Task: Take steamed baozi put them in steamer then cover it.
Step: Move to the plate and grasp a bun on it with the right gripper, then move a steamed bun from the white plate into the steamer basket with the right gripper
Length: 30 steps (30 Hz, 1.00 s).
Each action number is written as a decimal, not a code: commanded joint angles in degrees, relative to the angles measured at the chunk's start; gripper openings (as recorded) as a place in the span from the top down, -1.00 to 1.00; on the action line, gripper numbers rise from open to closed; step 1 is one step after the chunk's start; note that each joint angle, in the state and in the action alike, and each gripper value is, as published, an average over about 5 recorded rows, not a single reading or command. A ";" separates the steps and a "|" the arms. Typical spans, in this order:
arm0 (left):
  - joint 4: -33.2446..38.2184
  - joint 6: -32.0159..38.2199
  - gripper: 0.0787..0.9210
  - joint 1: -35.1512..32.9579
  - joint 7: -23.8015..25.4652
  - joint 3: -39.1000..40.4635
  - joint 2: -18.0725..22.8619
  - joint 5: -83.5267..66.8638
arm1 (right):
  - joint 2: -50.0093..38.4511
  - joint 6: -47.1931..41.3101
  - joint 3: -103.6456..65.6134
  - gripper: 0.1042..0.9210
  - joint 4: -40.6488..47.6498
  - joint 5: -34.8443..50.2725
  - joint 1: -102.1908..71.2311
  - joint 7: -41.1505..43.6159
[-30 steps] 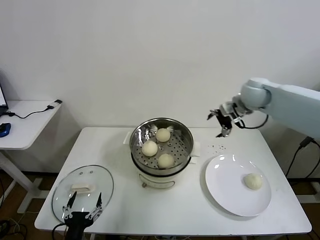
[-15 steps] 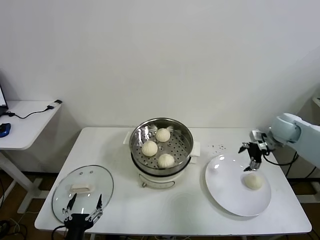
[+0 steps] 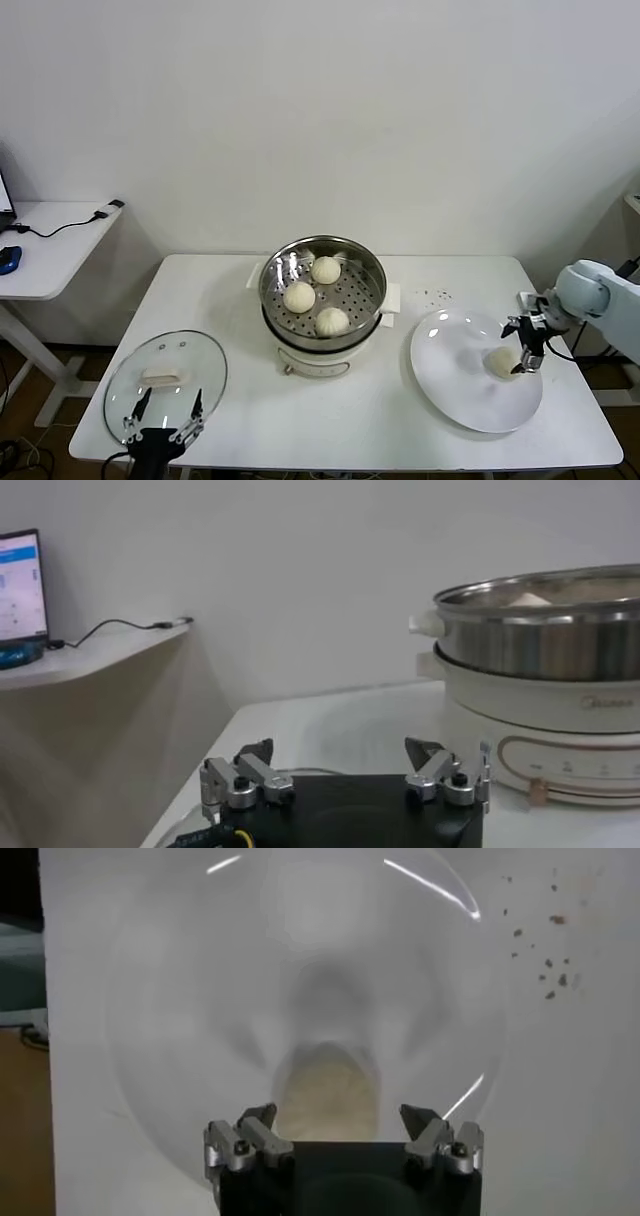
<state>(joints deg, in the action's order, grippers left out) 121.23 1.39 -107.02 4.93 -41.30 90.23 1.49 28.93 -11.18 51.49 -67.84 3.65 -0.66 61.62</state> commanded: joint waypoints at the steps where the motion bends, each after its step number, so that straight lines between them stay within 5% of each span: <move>1: -0.12 0.01 -0.77 -0.11 0.00 -0.05 0.07 -0.02 | 2.36 0.10 -2.08 -0.76 3.56 -2.43 -3.52 0.50; 10: -0.10 -0.07 -0.77 -0.01 -0.01 -0.17 0.01 -0.04 | 3.02 0.15 -0.08 -0.75 3.70 -2.62 -2.75 0.80; 20: -0.25 -0.07 -0.77 0.10 -0.09 -0.09 -0.08 -0.04 | 2.78 0.12 1.04 -0.51 3.48 -1.43 -1.39 0.81; 30: -0.27 -0.40 -0.77 0.79 -0.08 0.38 -0.28 -0.05 | 4.61 -1.35 11.99 -0.47 3.21 11.15 16.24 0.70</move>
<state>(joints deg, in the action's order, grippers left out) 121.03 1.05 -106.33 4.84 -41.04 90.05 1.46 32.13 -12.02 55.50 -64.96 6.31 2.96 62.36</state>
